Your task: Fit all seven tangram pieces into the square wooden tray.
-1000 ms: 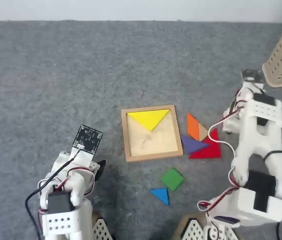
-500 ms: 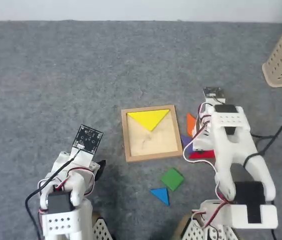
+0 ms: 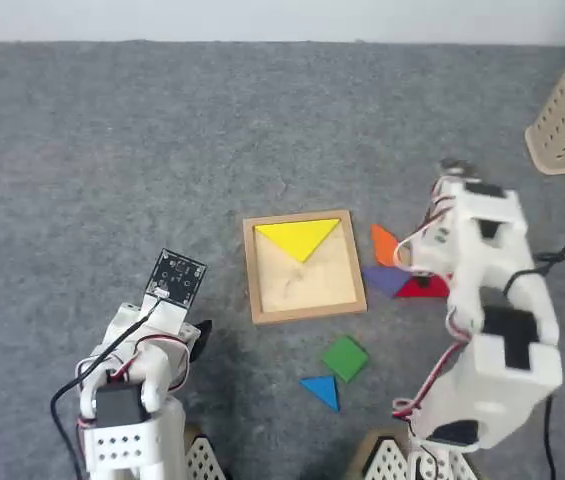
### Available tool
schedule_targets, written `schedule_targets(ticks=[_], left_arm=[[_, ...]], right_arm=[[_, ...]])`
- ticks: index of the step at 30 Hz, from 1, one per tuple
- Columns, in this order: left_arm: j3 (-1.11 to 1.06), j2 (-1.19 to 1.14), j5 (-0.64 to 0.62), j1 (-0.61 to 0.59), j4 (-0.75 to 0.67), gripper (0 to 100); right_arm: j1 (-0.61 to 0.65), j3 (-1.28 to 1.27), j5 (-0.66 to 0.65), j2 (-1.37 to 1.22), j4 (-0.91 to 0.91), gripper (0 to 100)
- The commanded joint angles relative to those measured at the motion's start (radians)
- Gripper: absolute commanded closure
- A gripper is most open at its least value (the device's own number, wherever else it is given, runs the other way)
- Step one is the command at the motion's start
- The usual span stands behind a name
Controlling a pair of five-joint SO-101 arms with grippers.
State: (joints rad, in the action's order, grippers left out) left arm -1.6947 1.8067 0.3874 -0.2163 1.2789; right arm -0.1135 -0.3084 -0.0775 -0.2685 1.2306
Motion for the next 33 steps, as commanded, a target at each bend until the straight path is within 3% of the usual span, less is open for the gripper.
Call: schedule_targets(ticks=[1, 5, 11, 18, 25, 33], left_arm=[[0.008, 0.015, 0.008, 0.005, 0.005, 72], [0.008, 0.015, 0.008, 0.005, 0.005, 72], [0.008, 0.015, 0.008, 0.005, 0.005, 72], [0.008, 0.015, 0.008, 0.005, 0.005, 72], [0.008, 0.015, 0.008, 0.005, 0.005, 72], [0.008, 0.015, 0.008, 0.005, 0.005, 72]], right_arm=[[-0.068, 0.163, -0.063, -0.081, 0.041, 75.6], [-0.062, 0.285, -0.126, -0.068, 0.116, 75.6], [0.018, 0.295, -0.052, 0.062, 0.168, 75.6], [0.110, 0.104, 0.015, 0.220, 0.024, 75.7], [0.015, 0.049, 0.052, 0.102, -0.053, 75.3], [-0.010, 0.183, 0.048, -0.119, -0.044, 75.3]])
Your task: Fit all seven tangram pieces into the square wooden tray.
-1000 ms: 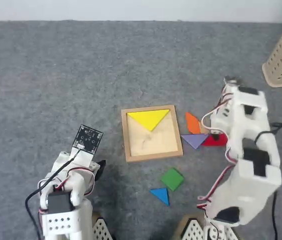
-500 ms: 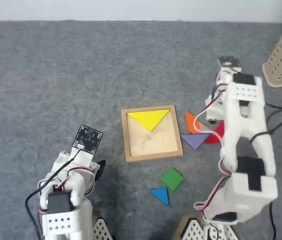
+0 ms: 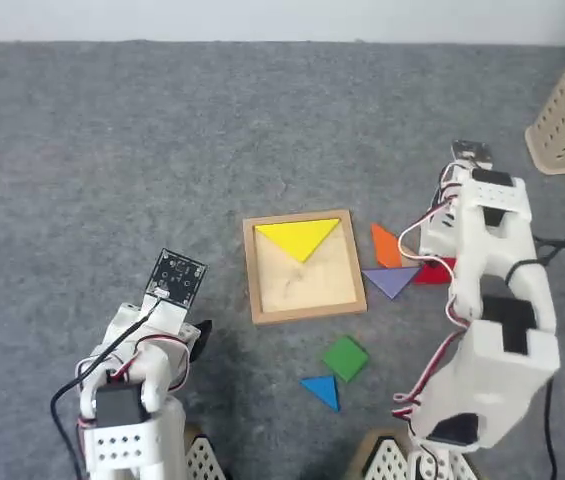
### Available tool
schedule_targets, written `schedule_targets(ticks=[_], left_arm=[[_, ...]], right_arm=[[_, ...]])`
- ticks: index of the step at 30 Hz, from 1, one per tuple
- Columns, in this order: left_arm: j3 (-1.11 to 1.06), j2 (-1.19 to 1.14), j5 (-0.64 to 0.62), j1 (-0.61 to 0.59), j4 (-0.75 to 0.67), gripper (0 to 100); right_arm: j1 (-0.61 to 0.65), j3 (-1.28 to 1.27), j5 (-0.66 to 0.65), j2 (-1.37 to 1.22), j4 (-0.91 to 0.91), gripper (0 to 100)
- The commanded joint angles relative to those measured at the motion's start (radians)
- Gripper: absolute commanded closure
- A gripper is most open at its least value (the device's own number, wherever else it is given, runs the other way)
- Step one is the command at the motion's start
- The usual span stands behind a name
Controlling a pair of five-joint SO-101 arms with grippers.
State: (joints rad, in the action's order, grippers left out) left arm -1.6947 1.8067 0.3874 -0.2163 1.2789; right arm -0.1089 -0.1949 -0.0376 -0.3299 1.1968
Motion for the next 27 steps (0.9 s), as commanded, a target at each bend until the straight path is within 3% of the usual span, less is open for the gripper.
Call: schedule_targets(ticks=[1, 12, 18, 27], left_arm=[[0.008, 0.015, 0.008, 0.005, 0.005, 72], [0.008, 0.015, 0.008, 0.005, 0.005, 72], [0.008, 0.015, 0.008, 0.005, 0.005, 72], [0.008, 0.015, 0.008, 0.005, 0.005, 72]], right_arm=[[-0.015, 0.080, 0.006, -0.079, -0.010, 75.3], [-0.018, 0.146, -0.021, -0.120, 0.021, 76.0], [-0.015, 0.207, -0.086, -0.120, 0.022, 90.0], [-0.012, 0.404, -0.183, -0.120, 0.140, 90.3]])
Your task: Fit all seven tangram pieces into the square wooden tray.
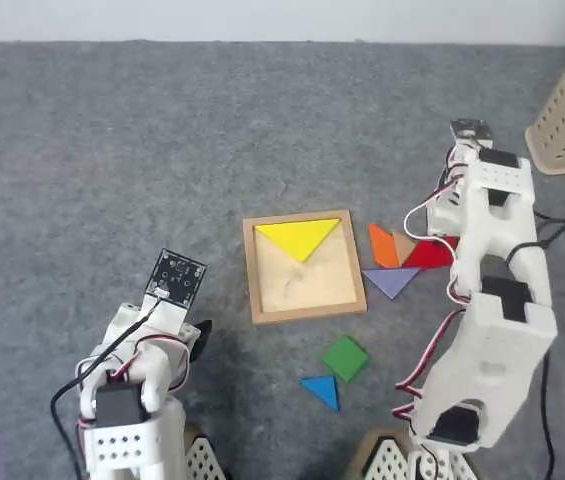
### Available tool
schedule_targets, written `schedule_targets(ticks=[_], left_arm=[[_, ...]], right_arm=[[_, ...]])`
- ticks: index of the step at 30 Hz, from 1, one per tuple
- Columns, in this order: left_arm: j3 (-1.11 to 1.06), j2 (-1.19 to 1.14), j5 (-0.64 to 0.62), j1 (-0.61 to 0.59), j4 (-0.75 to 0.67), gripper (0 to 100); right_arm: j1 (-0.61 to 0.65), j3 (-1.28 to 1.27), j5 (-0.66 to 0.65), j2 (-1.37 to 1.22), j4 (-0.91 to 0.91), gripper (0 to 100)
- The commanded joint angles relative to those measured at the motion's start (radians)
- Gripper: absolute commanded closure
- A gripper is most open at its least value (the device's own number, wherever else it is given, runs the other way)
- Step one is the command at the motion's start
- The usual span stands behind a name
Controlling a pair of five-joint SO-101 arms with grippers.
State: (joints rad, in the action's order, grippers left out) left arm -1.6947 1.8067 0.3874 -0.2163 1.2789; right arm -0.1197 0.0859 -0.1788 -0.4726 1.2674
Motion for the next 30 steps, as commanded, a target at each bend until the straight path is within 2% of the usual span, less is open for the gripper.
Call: schedule_targets(ticks=[1, 6, 10, 12, 14, 19, 26, 30], left_arm=[[0.008, 0.015, 0.008, 0.005, 0.005, 72], [0.008, 0.015, 0.008, 0.005, 0.005, 72], [0.008, 0.015, 0.008, 0.005, 0.005, 72], [0.008, 0.015, 0.008, 0.005, 0.005, 72], [0.008, 0.015, 0.008, 0.005, 0.005, 72], [0.008, 0.015, 0.008, 0.005, 0.005, 72], [0.008, 0.015, 0.008, 0.005, 0.005, 72], [0.008, 0.015, 0.008, 0.005, 0.005, 72]], right_arm=[[0.004, 0.160, -0.046, 0.022, 0.097, 90.3], [0.058, 0.284, -0.035, 0.022, 0.203, 90.2], [0.137, 0.284, 0.107, 0.012, 0.275, 85.3], [0.170, 0.241, 0.170, 0.012, 0.274, 79.7], [0.185, 0.181, 0.209, 0.015, 0.240, 78.3], [0.128, 0.061, 0.239, 0.012, 0.084, 78.0], [0.096, -0.032, 0.236, -0.015, 0.013, 77.9], [0.087, -0.009, 0.236, -0.096, 0.035, 77.9]])
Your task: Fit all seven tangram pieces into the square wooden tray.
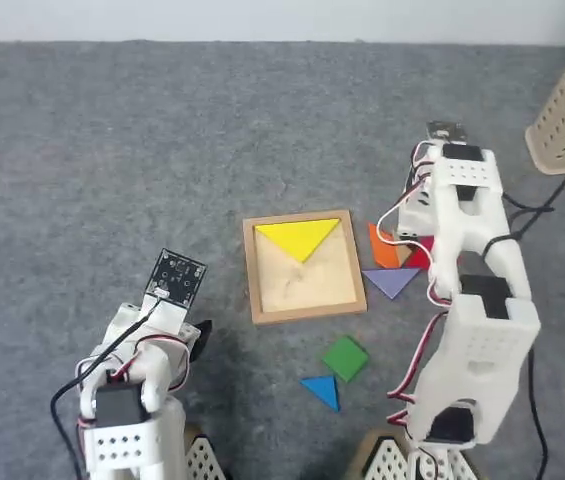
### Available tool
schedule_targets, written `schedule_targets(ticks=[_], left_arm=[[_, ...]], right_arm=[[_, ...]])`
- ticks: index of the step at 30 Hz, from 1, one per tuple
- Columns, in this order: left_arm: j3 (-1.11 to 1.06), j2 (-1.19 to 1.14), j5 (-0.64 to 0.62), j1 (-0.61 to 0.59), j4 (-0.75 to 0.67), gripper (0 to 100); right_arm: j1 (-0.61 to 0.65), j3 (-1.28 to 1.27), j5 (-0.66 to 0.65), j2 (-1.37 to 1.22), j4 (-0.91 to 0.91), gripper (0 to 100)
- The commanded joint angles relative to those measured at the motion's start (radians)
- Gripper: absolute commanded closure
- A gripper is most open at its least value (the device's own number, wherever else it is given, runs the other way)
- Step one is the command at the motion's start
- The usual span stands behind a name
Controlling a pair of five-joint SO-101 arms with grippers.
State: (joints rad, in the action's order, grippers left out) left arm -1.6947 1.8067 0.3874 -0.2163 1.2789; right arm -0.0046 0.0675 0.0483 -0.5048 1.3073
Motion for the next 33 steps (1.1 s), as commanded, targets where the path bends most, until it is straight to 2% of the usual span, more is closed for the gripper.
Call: schedule_targets(ticks=[1, 10, 16, 24, 30, 33], left_arm=[[0.008, 0.015, 0.008, 0.005, 0.005, 72], [0.008, 0.015, 0.008, 0.005, 0.005, 72], [0.008, 0.015, 0.008, 0.005, 0.005, 72], [0.008, 0.015, 0.008, 0.005, 0.005, 72], [0.008, 0.015, 0.008, 0.005, 0.005, 72], [0.008, 0.015, 0.008, 0.005, 0.005, 72]], right_arm=[[-0.036, 0.031, 0.011, -0.079, 0.018, 77.9], [-0.113, 0.092, 0.006, -0.130, 0.087, 77.9], [-0.171, 0.094, -0.041, -0.134, 0.096, 78.0], [-0.173, 0.094, -0.051, -0.131, 0.088, 78.1], [-0.160, 0.180, -0.144, -0.116, 0.104, 78.3], [-0.113, 0.213, -0.181, -0.071, 0.130, 78.3]])
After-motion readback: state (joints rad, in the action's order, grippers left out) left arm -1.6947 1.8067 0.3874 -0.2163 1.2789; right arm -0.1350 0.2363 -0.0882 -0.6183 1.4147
